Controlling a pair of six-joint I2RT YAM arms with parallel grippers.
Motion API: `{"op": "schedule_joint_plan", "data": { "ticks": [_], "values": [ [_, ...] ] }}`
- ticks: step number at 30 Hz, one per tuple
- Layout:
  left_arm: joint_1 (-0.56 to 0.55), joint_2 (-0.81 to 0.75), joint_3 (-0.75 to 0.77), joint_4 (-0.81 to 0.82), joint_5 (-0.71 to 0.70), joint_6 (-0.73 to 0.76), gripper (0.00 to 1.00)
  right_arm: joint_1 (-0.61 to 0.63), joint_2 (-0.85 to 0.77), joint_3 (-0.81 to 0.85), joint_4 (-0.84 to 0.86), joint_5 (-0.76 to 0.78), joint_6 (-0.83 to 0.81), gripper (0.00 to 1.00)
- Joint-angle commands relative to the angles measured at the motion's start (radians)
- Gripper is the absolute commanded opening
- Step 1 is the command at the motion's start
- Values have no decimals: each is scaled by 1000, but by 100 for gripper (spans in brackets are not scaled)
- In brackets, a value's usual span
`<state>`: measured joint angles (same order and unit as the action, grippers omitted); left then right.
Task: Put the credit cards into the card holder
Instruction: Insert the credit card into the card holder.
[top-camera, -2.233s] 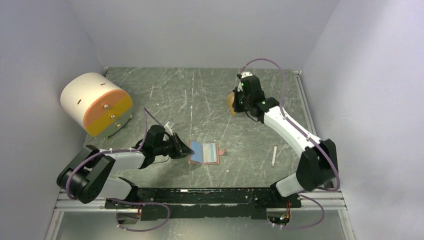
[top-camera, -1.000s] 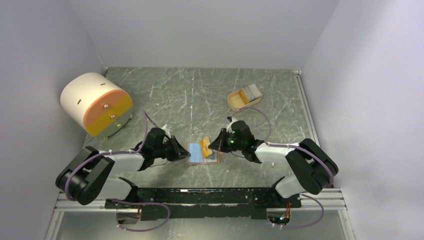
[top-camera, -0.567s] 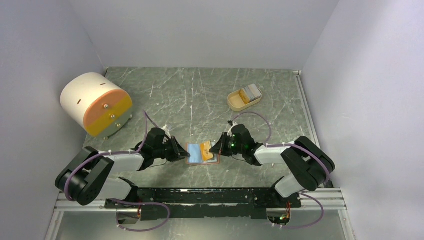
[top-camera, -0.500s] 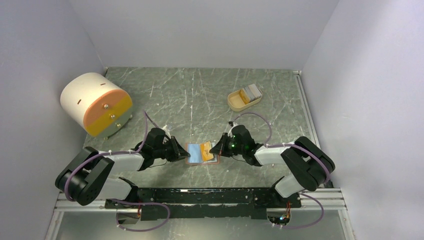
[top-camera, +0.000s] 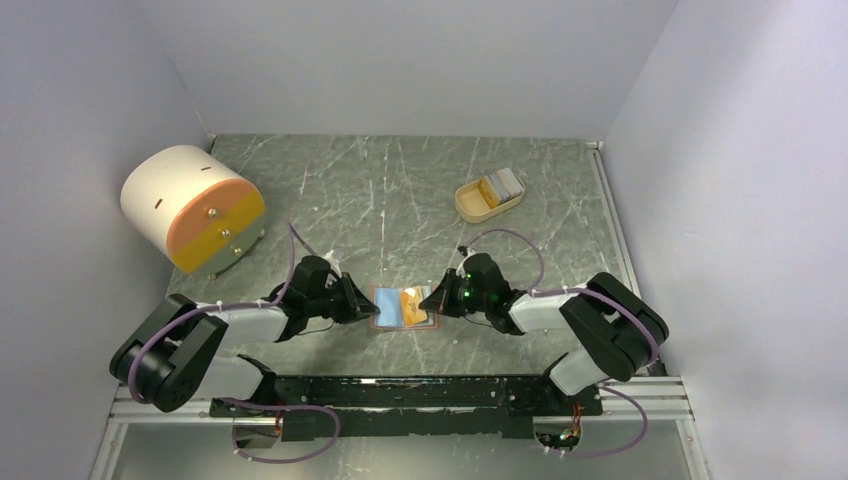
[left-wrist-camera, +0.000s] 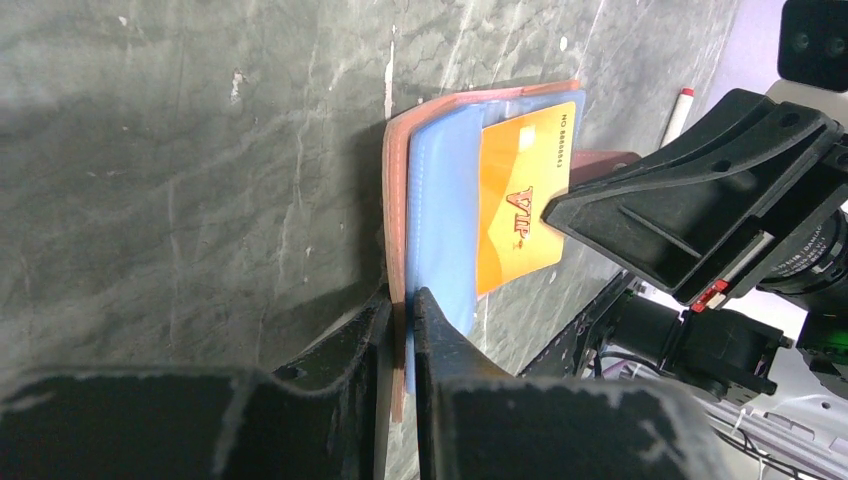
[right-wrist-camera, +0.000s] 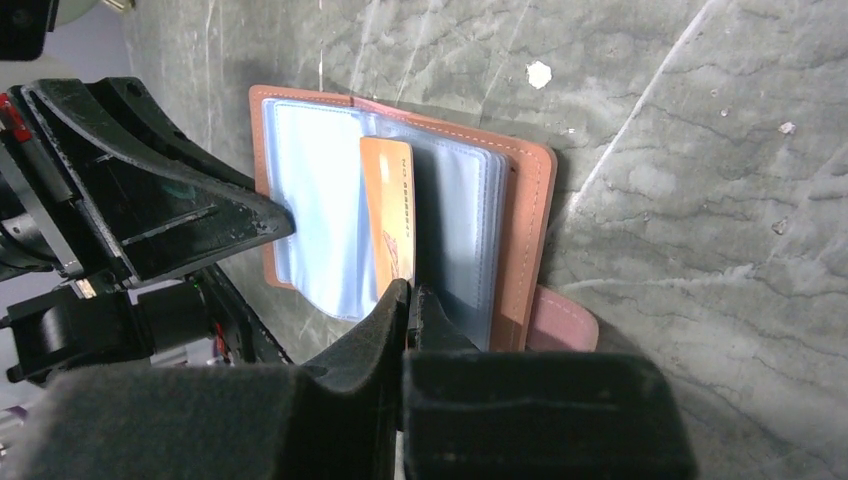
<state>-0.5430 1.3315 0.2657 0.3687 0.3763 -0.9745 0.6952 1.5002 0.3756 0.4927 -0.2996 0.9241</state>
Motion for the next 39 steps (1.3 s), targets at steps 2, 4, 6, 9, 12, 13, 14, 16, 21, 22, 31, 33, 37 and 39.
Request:
{"op": "schedule_joint_plan", "data": {
  "ticks": [2, 4, 6, 9, 12, 13, 14, 16, 21, 22, 31, 33, 37, 39],
  "values": [
    [-5, -22, -6, -4, -8, 19, 16, 15, 63, 14, -19, -55, -12, 0],
    [-5, -18, -3, -3, -8, 21, 16, 15, 88, 1, 31, -84, 7, 0],
    [-6, -13, -5, 1, -6, 19, 16, 14, 105, -13, 88, -107, 36, 0],
    [-5, -8, -9, 8, -6, 19, 16, 14, 124, -27, 150, -116, 68, 0],
    [-6, -6, -10, 11, 0, 18, 16, 15, 136, -37, 198, -113, 87, 0],
    [-5, -8, -10, 11, 3, 19, 15, 15, 137, -38, 210, -107, 91, 0],
    [-6, -11, -12, 11, 4, 18, 14, 14, 141, -38, 221, -104, 94, 0],
    [-6, -24, -16, 5, 2, 18, 11, 13, 148, -29, 224, -103, 98, 0],
    [-5, -47, -31, 15, 11, 7, 9, 13, 153, -23, 247, -79, 122, 0],
    [-6, -45, -33, 22, 17, 3, 9, 14, 155, -26, 258, -77, 128, 0],
    [-10, -29, -40, 51, 34, -6, 12, 13, 171, -56, 329, -58, 179, 0],
    [-10, -18, -41, 62, 46, -12, 14, 14, 176, -69, 362, -55, 202, 0],
    [-23, 9, -76, 164, 72, -74, 14, 21, 199, -79, 427, -40, 251, 0],
    [-32, 19, -83, 181, 70, -85, 13, 23, 212, -99, 467, -20, 278, 0]
  ]
}}
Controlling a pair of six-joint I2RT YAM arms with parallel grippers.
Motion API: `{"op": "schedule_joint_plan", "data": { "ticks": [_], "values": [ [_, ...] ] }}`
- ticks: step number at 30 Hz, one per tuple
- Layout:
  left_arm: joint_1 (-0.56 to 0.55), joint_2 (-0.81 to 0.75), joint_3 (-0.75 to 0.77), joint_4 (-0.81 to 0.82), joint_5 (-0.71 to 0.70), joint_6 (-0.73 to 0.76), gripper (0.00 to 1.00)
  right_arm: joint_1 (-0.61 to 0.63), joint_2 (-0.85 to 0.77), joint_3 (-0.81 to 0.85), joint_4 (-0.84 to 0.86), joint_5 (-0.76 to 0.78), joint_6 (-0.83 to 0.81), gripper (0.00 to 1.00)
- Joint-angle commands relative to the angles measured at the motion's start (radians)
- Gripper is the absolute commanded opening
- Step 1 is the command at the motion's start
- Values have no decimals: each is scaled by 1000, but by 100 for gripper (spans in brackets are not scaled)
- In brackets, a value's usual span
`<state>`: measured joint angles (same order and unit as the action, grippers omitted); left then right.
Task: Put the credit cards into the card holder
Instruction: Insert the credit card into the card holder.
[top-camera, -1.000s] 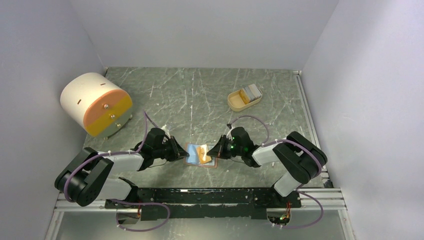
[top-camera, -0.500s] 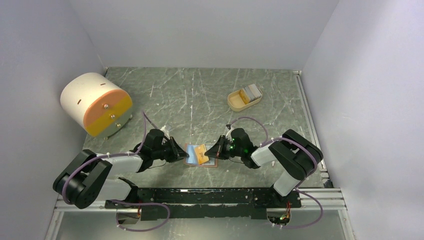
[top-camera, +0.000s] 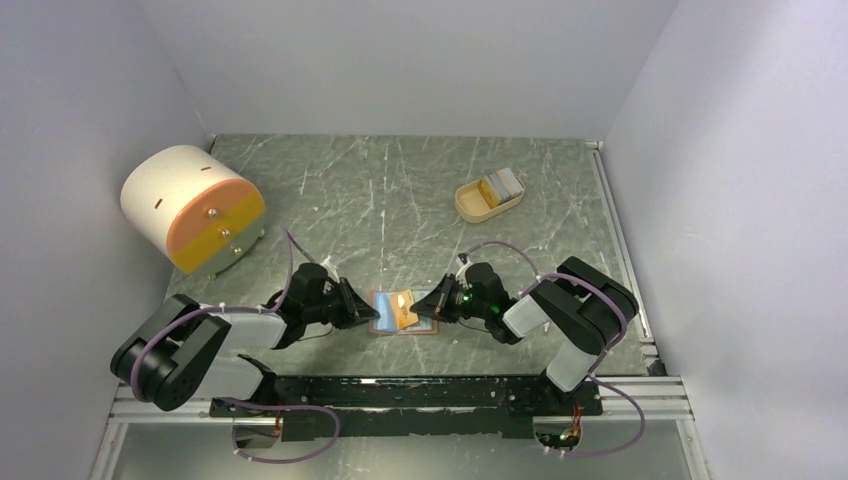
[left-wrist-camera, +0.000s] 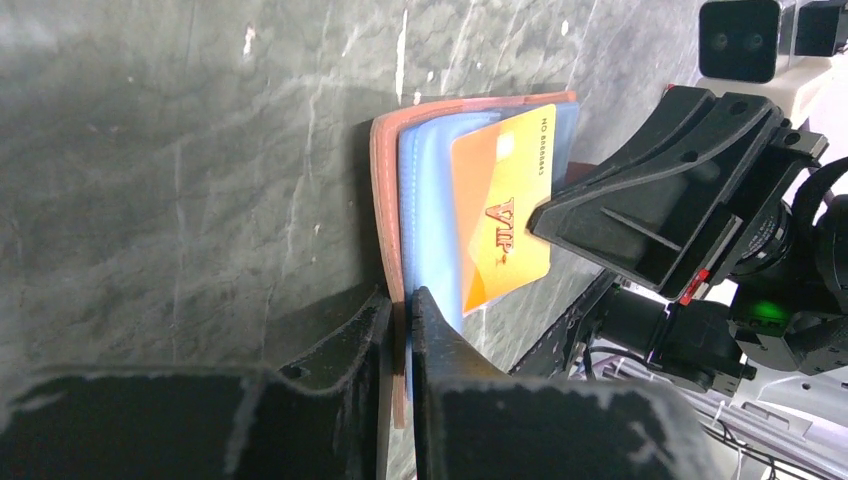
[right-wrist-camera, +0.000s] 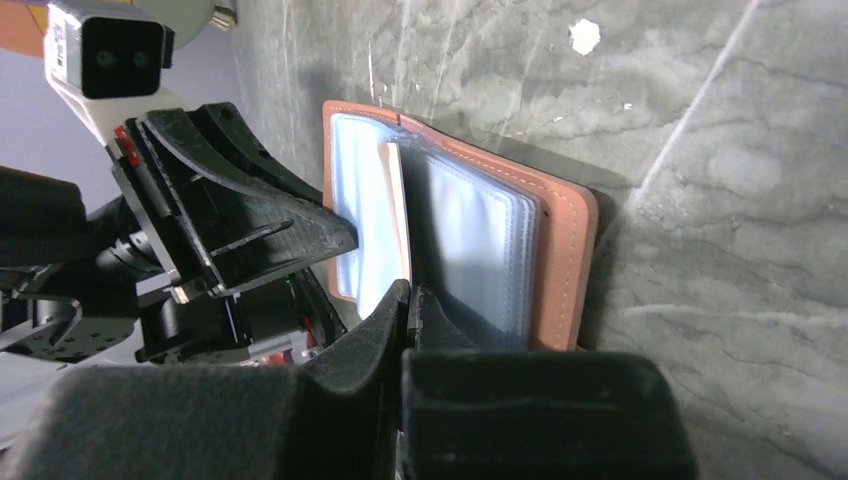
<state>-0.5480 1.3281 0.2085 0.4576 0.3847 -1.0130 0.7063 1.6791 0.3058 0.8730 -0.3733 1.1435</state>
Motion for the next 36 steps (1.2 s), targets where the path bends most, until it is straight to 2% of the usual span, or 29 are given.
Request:
{"op": "schedule_joint_plan", "data": {
  "ticks": [1, 13, 14, 18, 23, 31, 36],
  "values": [
    [-29, 23, -26, 92, 61, -47, 12, 13, 38, -43, 116, 60, 72, 0],
    [-52, 2, -19, 58, 21, -51, 14, 40, 30, -79, 152, 106, 101, 0],
    [-54, 8, -18, 60, 22, -54, 14, 51, 23, -71, 125, 114, 91, 2],
    [-63, 28, -13, 76, 25, -58, 15, 86, -50, -13, -112, 162, 18, 25],
    [-69, 11, -14, 62, 16, -51, 17, 89, -126, 151, -556, 232, -177, 36],
    [-72, 4, -8, 42, 8, -37, 17, 89, -210, 191, -730, 303, -257, 40],
    [-73, 11, 3, 40, 15, -30, 17, 94, -198, 213, -728, 282, -268, 40]
  ]
}}
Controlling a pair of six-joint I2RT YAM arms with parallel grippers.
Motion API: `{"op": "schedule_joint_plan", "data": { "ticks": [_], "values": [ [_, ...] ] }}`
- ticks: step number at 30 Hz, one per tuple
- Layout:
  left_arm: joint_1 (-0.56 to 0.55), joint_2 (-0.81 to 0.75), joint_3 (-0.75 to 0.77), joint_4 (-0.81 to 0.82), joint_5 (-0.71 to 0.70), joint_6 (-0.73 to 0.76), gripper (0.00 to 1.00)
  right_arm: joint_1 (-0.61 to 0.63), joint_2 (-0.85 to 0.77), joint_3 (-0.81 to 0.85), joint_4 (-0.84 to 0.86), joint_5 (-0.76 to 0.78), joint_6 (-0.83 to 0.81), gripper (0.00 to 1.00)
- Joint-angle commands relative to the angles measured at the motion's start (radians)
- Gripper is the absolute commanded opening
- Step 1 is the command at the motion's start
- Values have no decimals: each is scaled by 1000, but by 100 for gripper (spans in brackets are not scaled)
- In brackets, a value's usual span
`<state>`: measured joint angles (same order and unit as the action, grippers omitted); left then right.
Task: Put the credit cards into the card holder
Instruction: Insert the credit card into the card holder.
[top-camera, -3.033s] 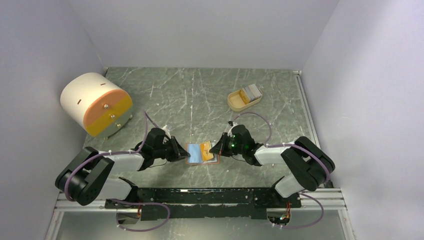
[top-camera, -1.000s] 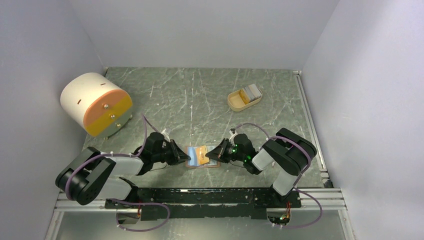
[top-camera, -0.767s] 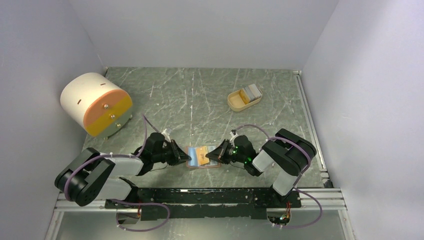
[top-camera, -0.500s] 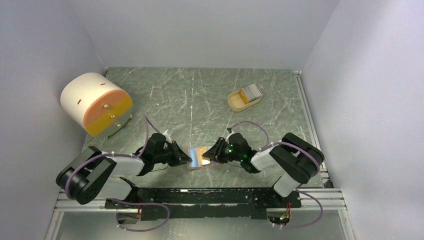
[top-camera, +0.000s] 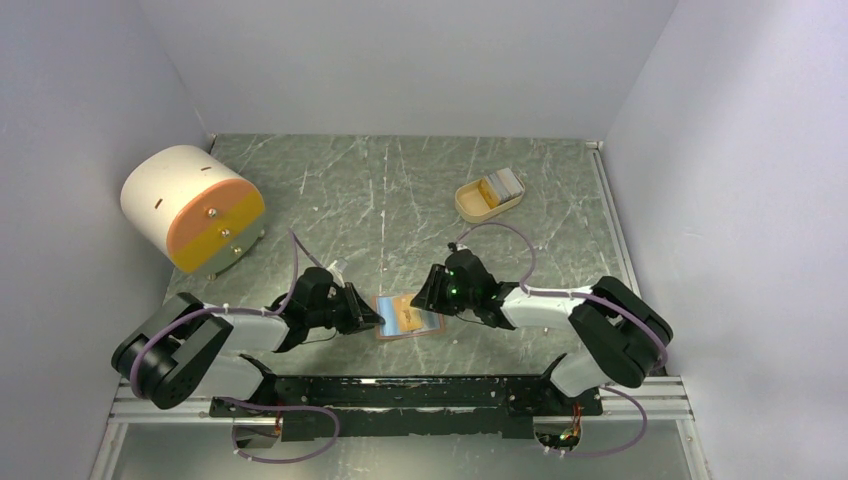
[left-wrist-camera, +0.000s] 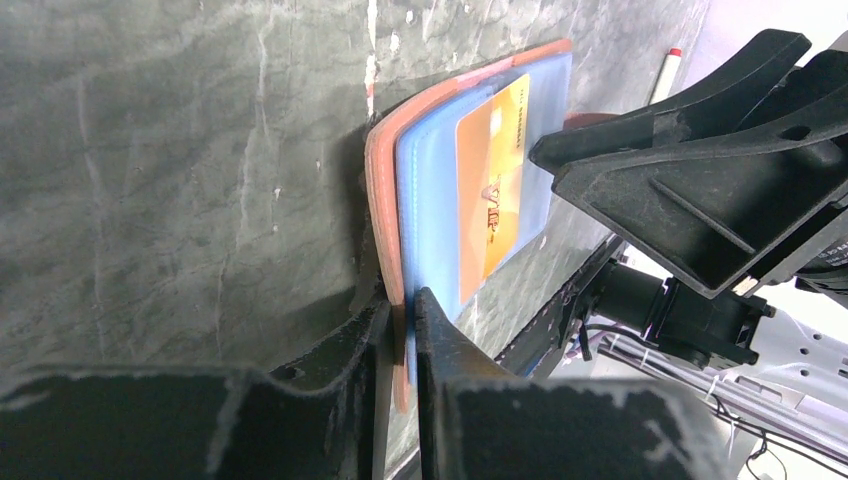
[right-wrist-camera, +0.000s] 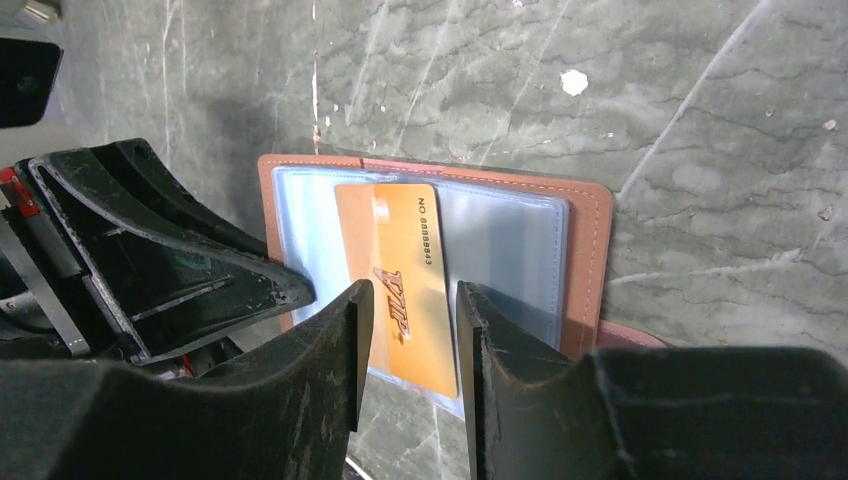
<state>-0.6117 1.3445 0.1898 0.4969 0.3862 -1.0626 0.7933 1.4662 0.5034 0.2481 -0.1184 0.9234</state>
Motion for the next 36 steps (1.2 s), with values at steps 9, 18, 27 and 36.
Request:
{"op": "schedule_joint_plan", "data": {
  "ticks": [9, 18, 27, 36],
  "values": [
    [-15, -1, 35, 19, 20, 23, 19, 73, 92, 27, 1, -31, -7, 40],
    [-26, 14, 63, 21, 39, 32, 21, 78, 142, 26, 125, -111, 22, 36],
    [-30, -35, 53, 2, 24, 30, 24, 78, 141, 9, 155, -113, 11, 31],
    [-31, -116, 82, -97, -8, 56, 28, 72, 49, 45, -20, -27, -82, 28]
  ]
}}
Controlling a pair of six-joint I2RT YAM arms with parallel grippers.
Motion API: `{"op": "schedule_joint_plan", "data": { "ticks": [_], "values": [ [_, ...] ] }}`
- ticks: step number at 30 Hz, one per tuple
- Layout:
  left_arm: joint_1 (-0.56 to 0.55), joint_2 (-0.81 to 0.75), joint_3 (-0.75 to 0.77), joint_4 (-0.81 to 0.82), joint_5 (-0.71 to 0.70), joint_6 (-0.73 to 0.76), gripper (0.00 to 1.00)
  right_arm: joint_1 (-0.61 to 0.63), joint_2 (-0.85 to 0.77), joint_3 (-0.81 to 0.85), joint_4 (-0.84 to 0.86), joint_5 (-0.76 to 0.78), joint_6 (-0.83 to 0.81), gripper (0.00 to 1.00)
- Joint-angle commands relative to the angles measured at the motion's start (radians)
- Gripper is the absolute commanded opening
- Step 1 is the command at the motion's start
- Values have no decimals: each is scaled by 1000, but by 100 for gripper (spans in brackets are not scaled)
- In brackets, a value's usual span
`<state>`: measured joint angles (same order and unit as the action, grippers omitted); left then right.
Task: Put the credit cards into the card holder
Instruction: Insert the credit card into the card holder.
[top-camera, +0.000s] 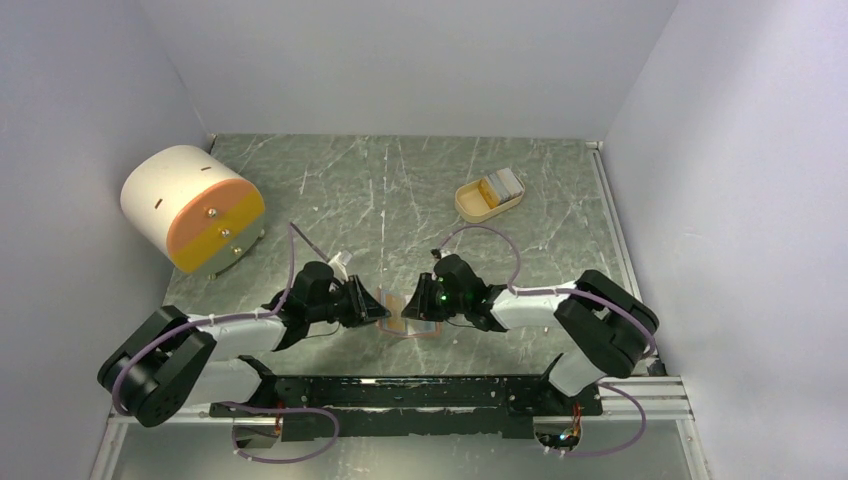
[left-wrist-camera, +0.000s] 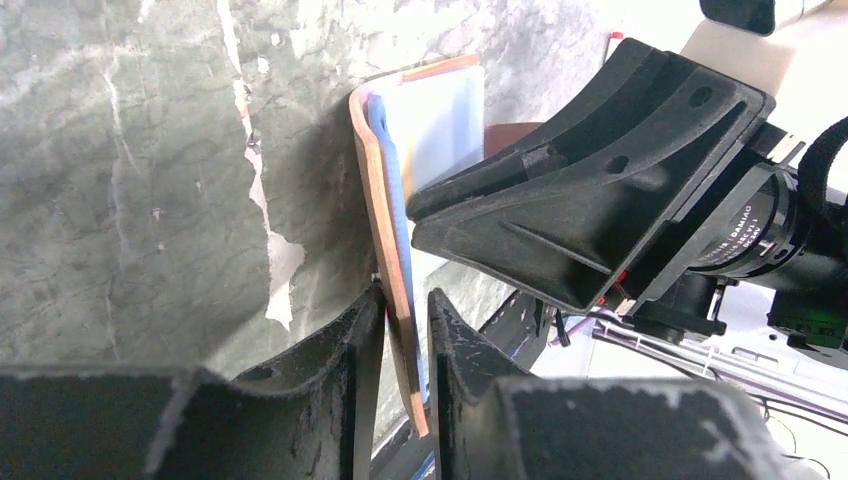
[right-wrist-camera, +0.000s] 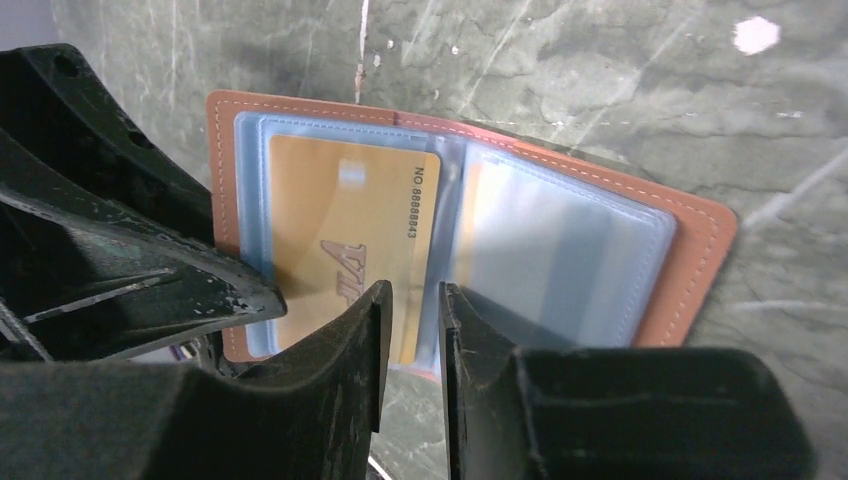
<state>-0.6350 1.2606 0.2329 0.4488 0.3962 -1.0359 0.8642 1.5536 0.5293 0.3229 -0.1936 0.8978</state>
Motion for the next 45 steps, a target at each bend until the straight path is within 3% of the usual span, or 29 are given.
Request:
{"op": "schedule_joint_plan", "data": {
  "ticks": [1, 5, 10, 20, 23, 27, 33, 41, 45],
  "values": [
    [-8, -36, 41, -54, -20, 31, 28, 2, -43, 21, -99, 48, -61, 28],
    [-8, -35, 41, -51, -21, 29, 23, 2, -65, 22, -124, 76, -81, 30],
    [-8, -50, 45, -60, -26, 33, 15, -6, -75, 32, -154, 128, -116, 24],
    [-9, -43, 47, 1, 14, 44, 22, -7, 9, -1, -50, 87, -94, 18],
    [-9, -43, 45, 18, 24, 46, 11, -7, 8, -2, -57, 96, -97, 18],
    [-9, -50, 45, 29, 32, 51, 21, -7, 11, -7, -47, 89, -88, 18],
    [-11, -66, 32, 44, 31, 50, 24, -8, 0, -8, -53, 96, -91, 18],
    [-11, -49, 33, 68, 39, 56, 9, -8, -11, -7, -58, 104, -92, 17],
    [-11, -34, 32, 75, 39, 56, 9, -8, -8, -10, -51, 98, -88, 17]
  ]
}}
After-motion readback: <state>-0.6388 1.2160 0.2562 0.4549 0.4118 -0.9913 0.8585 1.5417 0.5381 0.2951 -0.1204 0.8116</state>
